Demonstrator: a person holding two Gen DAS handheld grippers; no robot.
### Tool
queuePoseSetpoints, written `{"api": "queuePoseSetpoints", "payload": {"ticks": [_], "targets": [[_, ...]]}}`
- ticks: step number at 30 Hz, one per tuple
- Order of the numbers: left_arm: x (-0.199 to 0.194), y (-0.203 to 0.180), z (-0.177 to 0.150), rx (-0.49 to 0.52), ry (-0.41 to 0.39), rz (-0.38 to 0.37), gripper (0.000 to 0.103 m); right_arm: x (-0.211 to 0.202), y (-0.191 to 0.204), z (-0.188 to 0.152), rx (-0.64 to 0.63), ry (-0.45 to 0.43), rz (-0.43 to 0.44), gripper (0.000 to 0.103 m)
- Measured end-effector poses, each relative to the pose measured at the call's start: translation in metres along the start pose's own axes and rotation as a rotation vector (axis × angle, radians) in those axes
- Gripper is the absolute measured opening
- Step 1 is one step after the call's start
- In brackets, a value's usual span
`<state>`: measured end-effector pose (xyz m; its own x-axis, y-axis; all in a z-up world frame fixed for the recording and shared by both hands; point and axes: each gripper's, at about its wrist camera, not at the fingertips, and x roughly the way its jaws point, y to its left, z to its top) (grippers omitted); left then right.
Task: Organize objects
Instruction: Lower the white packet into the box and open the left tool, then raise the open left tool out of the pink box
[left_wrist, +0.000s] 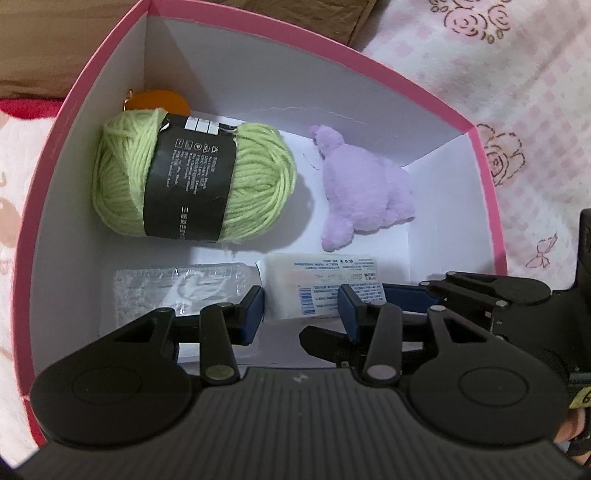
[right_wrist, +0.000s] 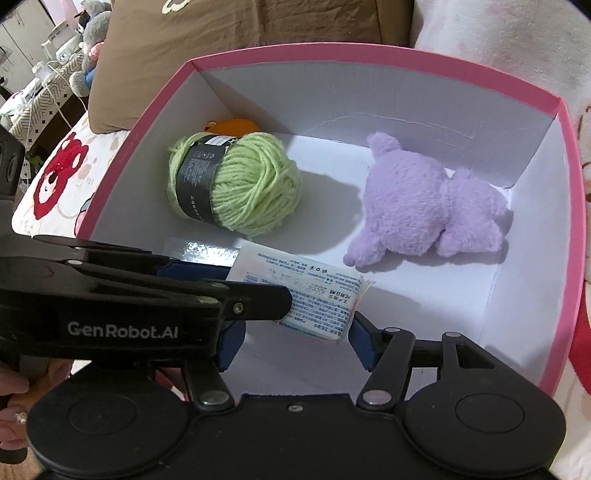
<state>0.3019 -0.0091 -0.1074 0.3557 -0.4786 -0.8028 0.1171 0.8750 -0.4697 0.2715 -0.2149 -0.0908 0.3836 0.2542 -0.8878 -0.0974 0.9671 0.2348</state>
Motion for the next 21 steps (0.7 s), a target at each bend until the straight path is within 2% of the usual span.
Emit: {"api": "queuePoseSetpoints", "payload": {"ticks": [4,12,21], "targets": [[-0.001,-0.002,-0.001,0.011,-0.008,0.033,0.043,0.0,0.0,0.0,-0.001,0.0,-0.018,0.071],[-0.011,-0.006,0.001,0.05,-0.018,0.078,0.042,-0.004,-0.002,-0.003,0.005,-0.035,-0.002,0.071],[-0.037,-0.012,0.002,0.073,-0.026,0.067,0.042,-0.039,-0.001,-0.016,0.014,-0.124,0.04,0.071]]}}
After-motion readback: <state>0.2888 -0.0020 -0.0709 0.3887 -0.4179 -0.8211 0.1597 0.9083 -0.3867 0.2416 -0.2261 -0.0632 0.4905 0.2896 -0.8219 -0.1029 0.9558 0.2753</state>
